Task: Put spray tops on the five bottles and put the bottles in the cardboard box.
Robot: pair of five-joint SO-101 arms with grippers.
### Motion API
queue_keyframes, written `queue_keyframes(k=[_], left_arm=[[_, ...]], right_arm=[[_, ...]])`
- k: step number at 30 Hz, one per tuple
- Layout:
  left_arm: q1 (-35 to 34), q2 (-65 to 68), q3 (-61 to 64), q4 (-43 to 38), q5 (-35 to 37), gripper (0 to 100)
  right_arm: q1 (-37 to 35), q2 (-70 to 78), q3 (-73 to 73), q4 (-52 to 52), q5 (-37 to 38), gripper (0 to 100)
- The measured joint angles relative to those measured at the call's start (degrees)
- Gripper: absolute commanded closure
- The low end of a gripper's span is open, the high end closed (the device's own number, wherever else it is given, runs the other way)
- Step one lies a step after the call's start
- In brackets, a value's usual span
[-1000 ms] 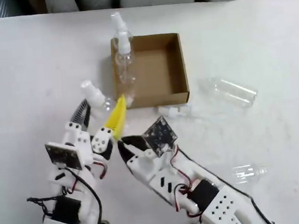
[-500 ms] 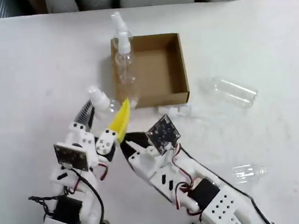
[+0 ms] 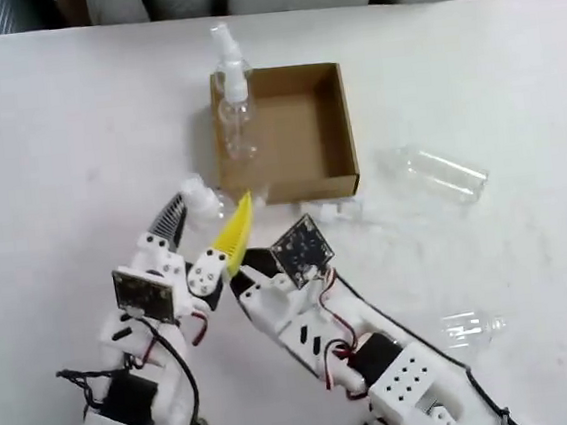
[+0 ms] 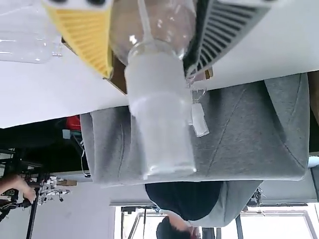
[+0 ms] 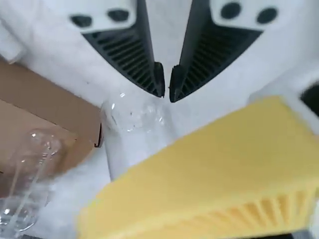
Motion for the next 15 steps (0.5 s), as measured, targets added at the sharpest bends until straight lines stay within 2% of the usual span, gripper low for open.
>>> queue_keyframes(k=[4, 9, 15], left_arm=[[0.6, 0.1, 0.0, 0.1, 0.1, 94], [1.3, 0.1, 0.0, 0.2, 0.1, 94], [1.1, 0.1, 0.0, -0.9, 0.1, 94]], right_arm=[[0.0, 0.1, 0.2, 2.2, 0.2, 98.4], [1.7, 0.0, 0.3, 9.9, 0.4, 98.4], [9.0, -9.5, 0.3, 21.5, 0.4, 98.4]])
